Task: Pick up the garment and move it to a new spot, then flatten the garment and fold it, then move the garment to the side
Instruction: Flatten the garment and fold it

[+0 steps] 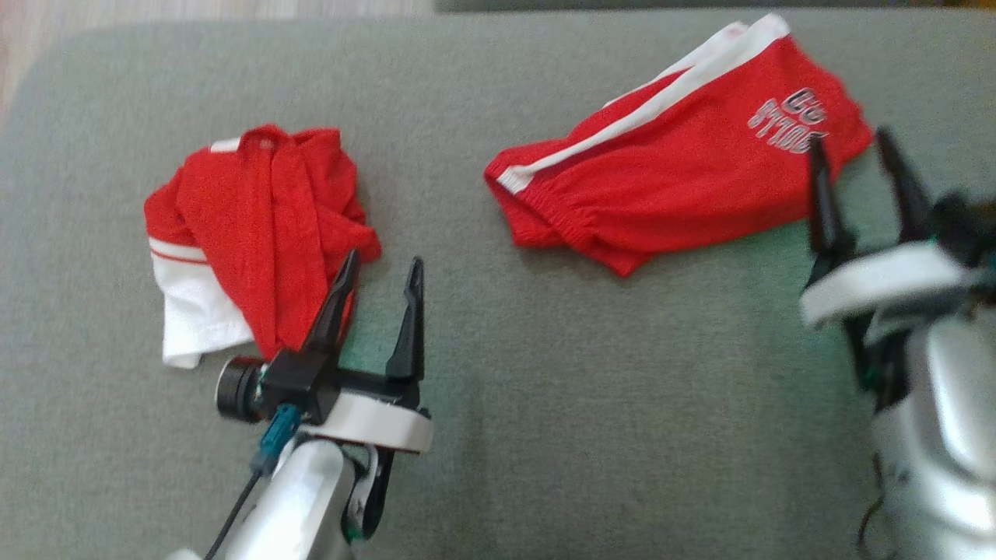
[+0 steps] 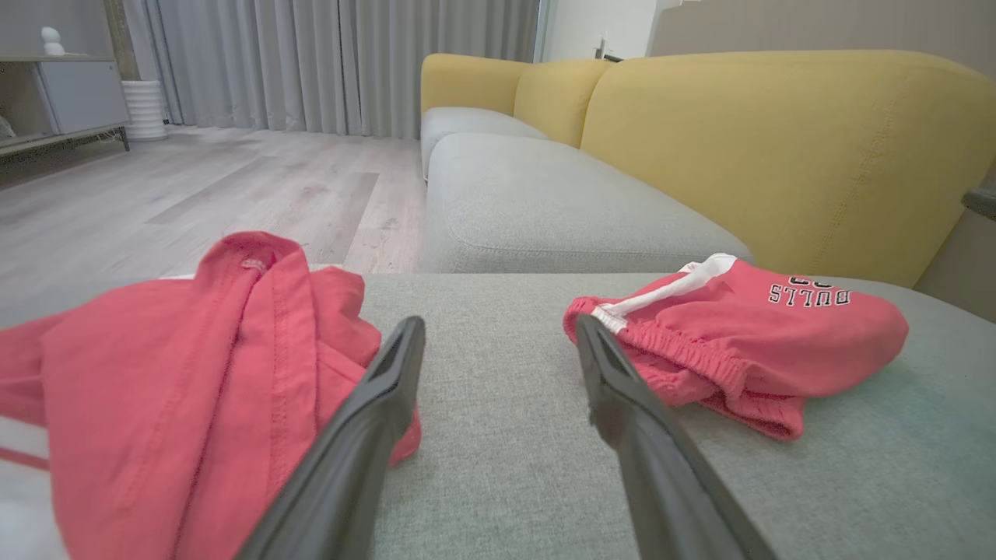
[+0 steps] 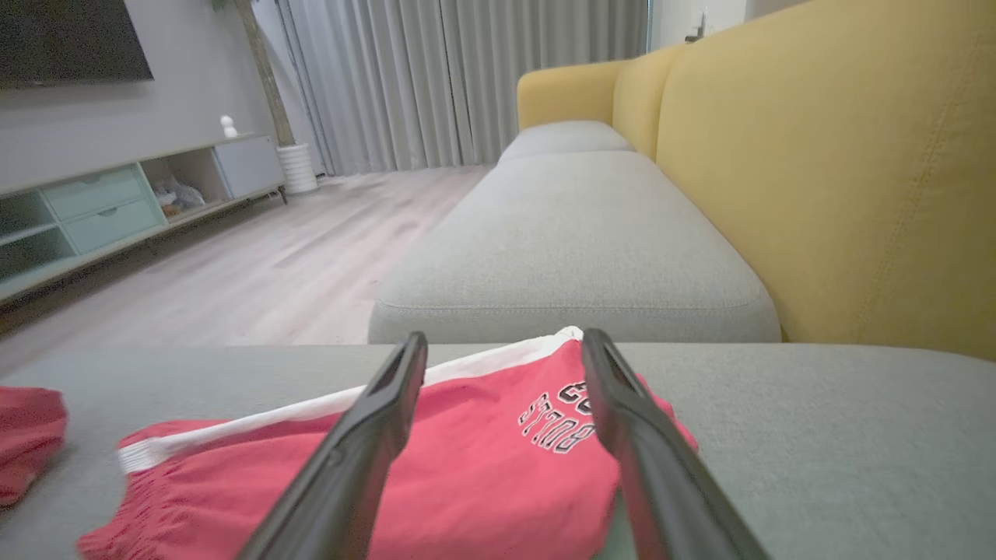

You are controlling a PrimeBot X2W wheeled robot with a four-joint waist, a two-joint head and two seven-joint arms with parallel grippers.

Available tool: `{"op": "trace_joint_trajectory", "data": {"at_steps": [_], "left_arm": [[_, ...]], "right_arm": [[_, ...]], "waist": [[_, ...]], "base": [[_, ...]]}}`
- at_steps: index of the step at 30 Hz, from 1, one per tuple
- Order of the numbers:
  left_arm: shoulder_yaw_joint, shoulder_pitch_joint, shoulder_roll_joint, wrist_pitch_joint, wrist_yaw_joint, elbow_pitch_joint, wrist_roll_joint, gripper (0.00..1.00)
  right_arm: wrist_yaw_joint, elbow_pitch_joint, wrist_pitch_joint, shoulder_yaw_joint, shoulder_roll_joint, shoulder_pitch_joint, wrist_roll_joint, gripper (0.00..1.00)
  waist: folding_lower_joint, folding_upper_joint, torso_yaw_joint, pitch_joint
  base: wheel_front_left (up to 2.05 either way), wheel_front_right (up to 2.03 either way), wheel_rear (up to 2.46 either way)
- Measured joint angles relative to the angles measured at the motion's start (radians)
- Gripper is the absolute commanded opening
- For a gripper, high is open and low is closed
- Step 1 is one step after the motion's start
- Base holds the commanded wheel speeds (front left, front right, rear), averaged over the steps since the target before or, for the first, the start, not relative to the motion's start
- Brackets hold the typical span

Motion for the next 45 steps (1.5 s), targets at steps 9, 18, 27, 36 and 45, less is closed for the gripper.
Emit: {"op": "trace_joint_trajectory", "data": {"at_steps": [9,18,27,36,45], "left_arm": [[-0.009,-0.084,-0.03,0.0,-0.042,0.029,0.024,1.0],[-0.026,-0.108,-0.043,0.0,-0.053,0.034,0.024,1.0],[-0.026,-0.116,-0.047,0.0,-0.069,0.011,0.018,1.0],[-0.027,-0.127,-0.049,0.0,-0.065,0.006,0.019,1.0],[-0.02,-0.126,-0.049,0.0,-0.064,0.015,0.023,1.0]], "right_arm": [[0.0,0.3,0.196,-0.136,-0.098,-0.328,-0.062,1.0],[0.0,0.614,0.304,-0.233,-0.171,-0.53,-0.17,1.0],[0.0,0.805,0.337,-0.192,-0.257,-0.652,-0.247,1.0],[-0.001,0.868,0.354,0.0,-0.265,-0.713,-0.119,0.0],[0.0,0.87,0.288,0.1,-0.306,-0.669,0.043,0.0]], "waist": [[0.0002,0.0,0.077,0.108],[0.0001,0.0,0.153,0.168],[-0.0001,0.0,0.203,0.212],[-0.0001,0.0,0.191,0.222],[-0.0001,0.0,0.145,0.182]], "base": [[0.0,0.0,0.0],[0.0,0.0,0.0],[0.0,0.0,0.0],[0.0,0.0,0.0],[0.0,0.0,0.0]]}}
